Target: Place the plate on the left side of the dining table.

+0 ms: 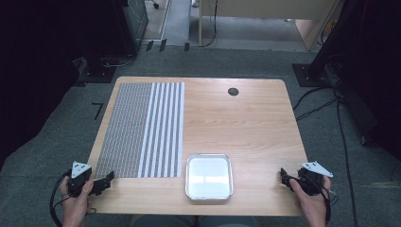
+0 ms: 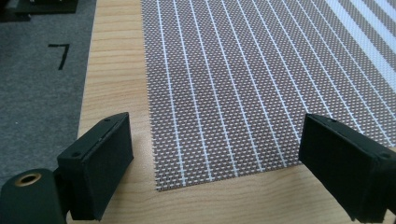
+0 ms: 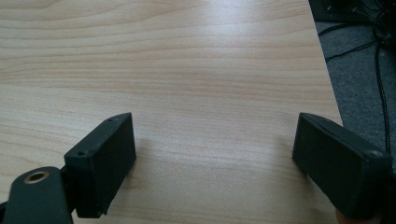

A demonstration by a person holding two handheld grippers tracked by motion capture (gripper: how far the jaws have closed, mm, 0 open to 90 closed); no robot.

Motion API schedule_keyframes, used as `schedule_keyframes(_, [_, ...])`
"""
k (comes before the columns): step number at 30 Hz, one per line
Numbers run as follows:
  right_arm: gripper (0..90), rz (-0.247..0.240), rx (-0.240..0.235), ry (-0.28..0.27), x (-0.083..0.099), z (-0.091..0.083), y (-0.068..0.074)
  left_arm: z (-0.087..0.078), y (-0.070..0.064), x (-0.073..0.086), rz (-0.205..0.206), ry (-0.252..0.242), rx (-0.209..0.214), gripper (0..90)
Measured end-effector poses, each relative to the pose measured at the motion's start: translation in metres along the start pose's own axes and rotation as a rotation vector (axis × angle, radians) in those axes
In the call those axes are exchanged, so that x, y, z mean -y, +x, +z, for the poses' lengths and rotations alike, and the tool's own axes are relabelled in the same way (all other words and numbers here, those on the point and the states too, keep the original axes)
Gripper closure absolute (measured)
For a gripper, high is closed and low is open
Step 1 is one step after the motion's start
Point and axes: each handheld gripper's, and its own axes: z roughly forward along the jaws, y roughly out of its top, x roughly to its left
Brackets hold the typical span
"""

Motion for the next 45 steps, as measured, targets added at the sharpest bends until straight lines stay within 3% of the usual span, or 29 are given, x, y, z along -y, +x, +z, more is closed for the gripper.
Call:
schedule_keyframes(6, [14.6,0.007,-0.001,-0.005,0.0,0.0,-0.002,-0.004,0.003,-0.001,-0.03,-0.034,-0.009,9.7])
schedule_keyframes(11, [14.9,0.014,0.004,-0.02,0.0,-0.002,-0.003,-0.007,0.001,-0.004,-0.029,-0.047,-0.012,9.7])
schedule_keyframes(12, [15.0,0.018,0.005,-0.027,-0.001,-0.003,-0.002,-0.008,0.0,-0.005,-0.043,-0.048,0.025,9.7])
schedule_keyframes(15, [15.0,0.024,-0.001,-0.033,-0.002,-0.004,0.0,-0.01,-0.001,-0.007,-0.044,-0.059,0.027,9.7])
schedule_keyframes(18, [15.0,0.021,-0.01,-0.045,-0.004,-0.007,0.006,-0.014,-0.005,-0.009,-0.026,-0.093,0.066,11.0])
schedule_keyframes(20, [15.0,0.014,-0.02,-0.057,-0.007,-0.01,0.011,-0.018,-0.011,-0.012,-0.004,-0.136,0.047,23.3])
schedule_keyframes(25, [15.1,0.015,-0.043,-0.067,-0.009,-0.012,0.02,-0.019,-0.017,-0.014,0.012,-0.132,0.035,16.8])
schedule_keyframes(33, [15.3,0.026,-0.079,-0.089,-0.014,-0.018,0.035,-0.018,-0.024,-0.018,-0.023,-0.124,0.025,10.2])
schedule_keyframes(37, [15.2,0.022,-0.099,-0.106,-0.016,-0.02,0.046,-0.016,-0.034,-0.021,-0.016,-0.115,0.021,9.9])
schedule_keyframes(45, [15.8,0.034,-0.117,-0.117,-0.02,-0.023,0.059,-0.01,-0.058,-0.027,0.0,-0.11,0.053,9.8])
